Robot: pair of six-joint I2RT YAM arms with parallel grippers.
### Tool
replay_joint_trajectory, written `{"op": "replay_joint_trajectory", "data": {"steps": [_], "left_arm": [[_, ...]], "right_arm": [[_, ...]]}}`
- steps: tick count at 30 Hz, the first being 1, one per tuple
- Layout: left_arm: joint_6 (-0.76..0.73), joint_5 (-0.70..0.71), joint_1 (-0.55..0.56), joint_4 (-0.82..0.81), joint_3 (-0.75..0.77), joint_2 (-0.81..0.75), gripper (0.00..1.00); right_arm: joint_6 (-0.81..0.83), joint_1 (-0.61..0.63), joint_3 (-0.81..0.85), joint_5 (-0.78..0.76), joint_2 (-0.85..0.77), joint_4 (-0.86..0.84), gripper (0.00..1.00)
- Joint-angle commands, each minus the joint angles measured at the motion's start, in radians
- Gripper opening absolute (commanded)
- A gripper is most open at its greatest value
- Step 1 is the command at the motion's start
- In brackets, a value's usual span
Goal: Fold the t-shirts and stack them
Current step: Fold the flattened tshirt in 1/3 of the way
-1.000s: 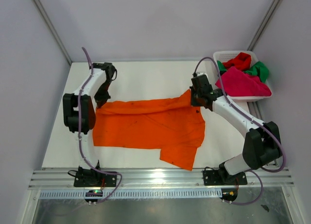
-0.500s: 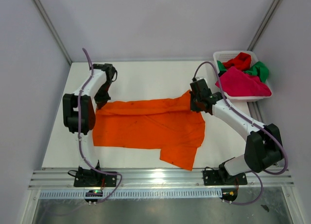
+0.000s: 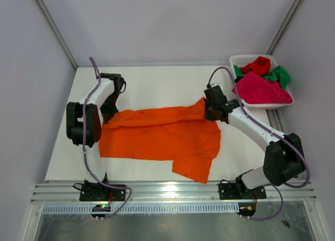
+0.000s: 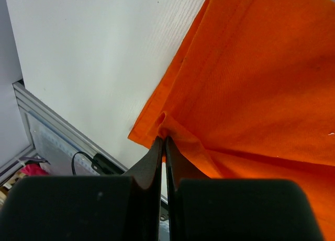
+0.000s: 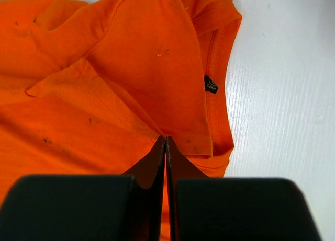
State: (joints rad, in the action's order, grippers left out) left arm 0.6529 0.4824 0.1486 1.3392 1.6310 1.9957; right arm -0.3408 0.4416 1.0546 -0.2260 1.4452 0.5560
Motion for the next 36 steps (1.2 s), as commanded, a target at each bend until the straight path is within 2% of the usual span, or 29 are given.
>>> {"op": "replay_joint_trajectory", "data": {"steps": [1,10,11,12,13,17,18,36], "left_arm": [[-0.001,0.022,0.000,0.095,-0.020,-0.061,0.00],[-0.012,0.024,0.000,0.071,-0.075,-0.048,0.00],[-0.012,0.027,0.000,0.068,-0.086,-0.048,0.02],[-0.012,0.031,0.000,0.066,-0.091,-0.046,0.24],[-0.009,0.035,0.002,0.066,-0.094,-0.044,0.34],[-0.001,0.036,0.002,0.067,-0.091,-0.034,0.53],[-0.001,0.035,0.000,0.071,-0.088,-0.032,0.55],[-0.001,0.038,0.000,0.090,-0.005,0.012,0.54]], "right_arm": [[-0.017,0.009,0.019,-0.021,-0.028,-0.004,0.03],[-0.023,0.014,0.002,-0.018,-0.029,-0.013,0.03],[-0.023,0.014,-0.001,-0.018,-0.029,-0.016,0.03],[-0.023,0.014,-0.007,-0.018,-0.031,-0.016,0.03],[-0.024,0.014,-0.008,-0.018,-0.029,-0.016,0.03],[-0.026,0.014,-0.011,-0.018,-0.022,-0.019,0.03],[-0.026,0.014,-0.010,-0.018,-0.022,-0.019,0.03],[-0.003,0.014,0.010,-0.018,-0.006,-0.016,0.03]]}}
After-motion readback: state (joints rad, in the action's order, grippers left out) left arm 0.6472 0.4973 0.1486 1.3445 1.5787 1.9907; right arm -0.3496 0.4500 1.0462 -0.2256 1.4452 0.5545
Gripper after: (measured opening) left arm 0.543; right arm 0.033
